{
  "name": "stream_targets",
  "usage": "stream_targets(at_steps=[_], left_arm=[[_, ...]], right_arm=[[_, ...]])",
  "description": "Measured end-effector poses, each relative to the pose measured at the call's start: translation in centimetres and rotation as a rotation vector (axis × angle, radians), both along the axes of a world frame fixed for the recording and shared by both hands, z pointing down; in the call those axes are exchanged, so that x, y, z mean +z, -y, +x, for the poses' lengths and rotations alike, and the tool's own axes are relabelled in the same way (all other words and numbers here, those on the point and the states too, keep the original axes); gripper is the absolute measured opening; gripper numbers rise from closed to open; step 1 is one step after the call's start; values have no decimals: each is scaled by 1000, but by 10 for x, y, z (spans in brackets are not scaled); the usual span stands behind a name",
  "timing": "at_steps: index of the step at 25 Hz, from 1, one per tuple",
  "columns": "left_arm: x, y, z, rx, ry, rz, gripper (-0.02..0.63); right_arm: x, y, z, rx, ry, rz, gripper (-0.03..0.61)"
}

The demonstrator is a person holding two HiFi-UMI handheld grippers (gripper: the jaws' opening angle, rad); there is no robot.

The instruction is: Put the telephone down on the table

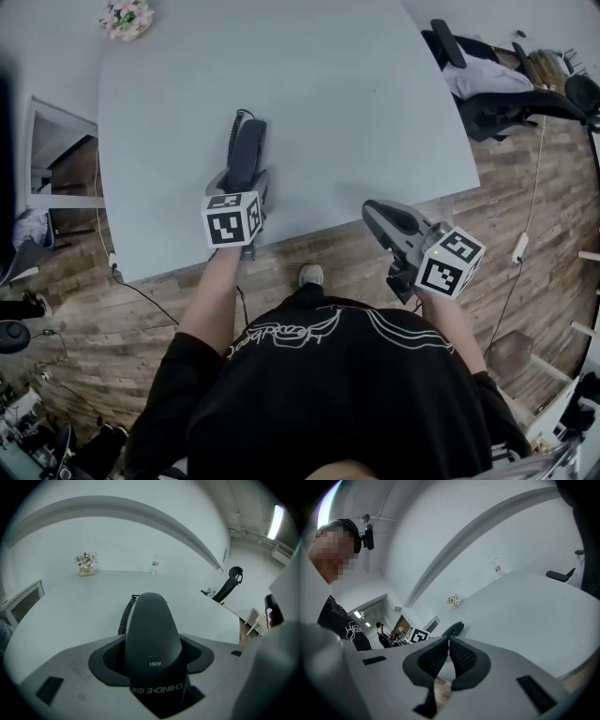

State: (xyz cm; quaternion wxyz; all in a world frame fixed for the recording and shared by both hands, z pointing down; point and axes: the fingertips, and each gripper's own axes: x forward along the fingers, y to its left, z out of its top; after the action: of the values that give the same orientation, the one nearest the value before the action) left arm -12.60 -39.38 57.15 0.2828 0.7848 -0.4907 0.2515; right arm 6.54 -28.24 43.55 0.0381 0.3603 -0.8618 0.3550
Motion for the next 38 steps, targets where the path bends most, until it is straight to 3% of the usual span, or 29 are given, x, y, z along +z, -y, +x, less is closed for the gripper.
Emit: stream_targets(at_steps=[14,24,30,33,38], left_arm=[[25,-12,14,120,277,22,285],[26,-10,13,124,266,-21,286],[21,-7,8,114,272,40,343],[16,-10,13,151,265,81,364],[-4,-23,7,184,214,141,391]], right_arm=[[9,-2,6,15,-7,-11,40],[13,-6,16,37,7,-22,41],[16,-5,26,52,7,-33,41],[16,-6,25,46,9,-31,41],[11,-12,16,2,-23,-11,41]])
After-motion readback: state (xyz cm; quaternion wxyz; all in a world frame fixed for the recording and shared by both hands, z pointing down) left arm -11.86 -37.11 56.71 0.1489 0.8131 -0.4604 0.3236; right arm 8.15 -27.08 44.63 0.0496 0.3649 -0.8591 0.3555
